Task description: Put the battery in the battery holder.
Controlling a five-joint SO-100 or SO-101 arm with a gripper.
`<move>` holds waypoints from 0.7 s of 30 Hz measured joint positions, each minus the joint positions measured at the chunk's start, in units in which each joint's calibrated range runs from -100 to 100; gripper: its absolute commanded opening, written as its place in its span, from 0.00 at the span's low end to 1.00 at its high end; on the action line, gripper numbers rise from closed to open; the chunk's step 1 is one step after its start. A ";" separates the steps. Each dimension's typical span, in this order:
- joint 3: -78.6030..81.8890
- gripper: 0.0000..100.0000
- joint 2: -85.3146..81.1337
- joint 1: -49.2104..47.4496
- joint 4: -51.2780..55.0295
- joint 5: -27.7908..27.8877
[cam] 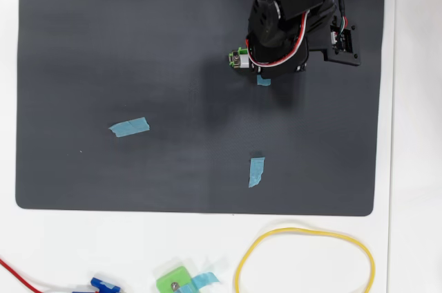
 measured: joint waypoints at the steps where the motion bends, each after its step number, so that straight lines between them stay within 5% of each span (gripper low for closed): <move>1: 0.00 0.00 -0.51 0.00 -0.09 0.00; 21: 2.72 0.00 -6.28 0.00 0.09 0.00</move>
